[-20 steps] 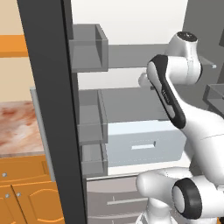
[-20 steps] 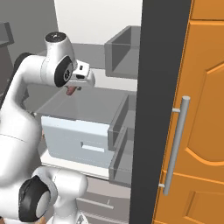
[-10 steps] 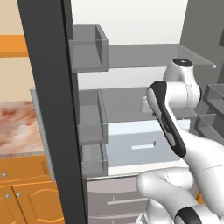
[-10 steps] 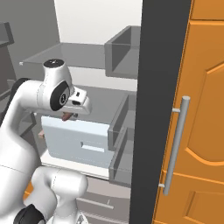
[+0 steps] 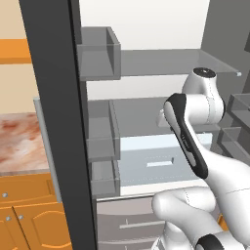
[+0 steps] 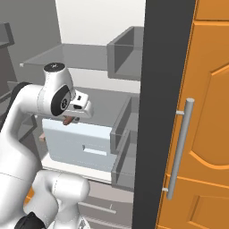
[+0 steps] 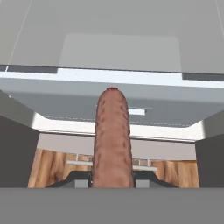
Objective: Retrieve the sausage and cheese from the fridge and place them on the cutting board on the counter.
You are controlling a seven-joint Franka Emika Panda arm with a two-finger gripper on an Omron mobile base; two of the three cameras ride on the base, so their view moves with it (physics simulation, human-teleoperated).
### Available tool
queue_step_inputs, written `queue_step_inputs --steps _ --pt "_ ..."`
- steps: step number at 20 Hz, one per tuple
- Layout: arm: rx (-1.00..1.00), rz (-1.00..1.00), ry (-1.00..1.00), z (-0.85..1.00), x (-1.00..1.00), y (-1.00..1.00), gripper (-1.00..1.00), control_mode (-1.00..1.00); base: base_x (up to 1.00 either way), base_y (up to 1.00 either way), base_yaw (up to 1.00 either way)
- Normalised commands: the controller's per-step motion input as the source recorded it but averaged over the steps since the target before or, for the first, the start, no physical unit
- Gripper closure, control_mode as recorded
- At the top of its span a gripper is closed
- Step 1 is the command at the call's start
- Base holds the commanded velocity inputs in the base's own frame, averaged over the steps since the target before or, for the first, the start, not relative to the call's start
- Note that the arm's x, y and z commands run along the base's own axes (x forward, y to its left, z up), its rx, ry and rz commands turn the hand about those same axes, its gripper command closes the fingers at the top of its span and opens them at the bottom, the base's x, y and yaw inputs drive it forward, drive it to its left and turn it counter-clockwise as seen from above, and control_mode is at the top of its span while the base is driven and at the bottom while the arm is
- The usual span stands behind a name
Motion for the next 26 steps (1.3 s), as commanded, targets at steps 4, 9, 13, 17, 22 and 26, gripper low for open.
queue_step_inputs --steps 4,9,13,17,22,26 --pt "0.00 0.00 0.00 0.00 0.00 0.00 1.00 -1.00 0.00 0.00 0.00" --pt "0.00 0.00 0.00 0.00 0.00 0.00 1.00 1.00 0.00 0.00 0.00" --pt "0.00 0.00 0.00 0.00 0.00 0.00 1.00 1.00 0.00 0.00 0.00" --pt "0.00 0.00 0.00 0.00 0.00 0.00 1.00 1.00 -0.66 0.06 0.04" --pt "0.00 0.00 0.00 0.00 0.00 0.00 1.00 1.00 -1.00 0.00 0.07" --pt "0.00 0.00 0.00 0.00 0.00 0.00 1.00 1.00 -1.00 0.00 0.05"
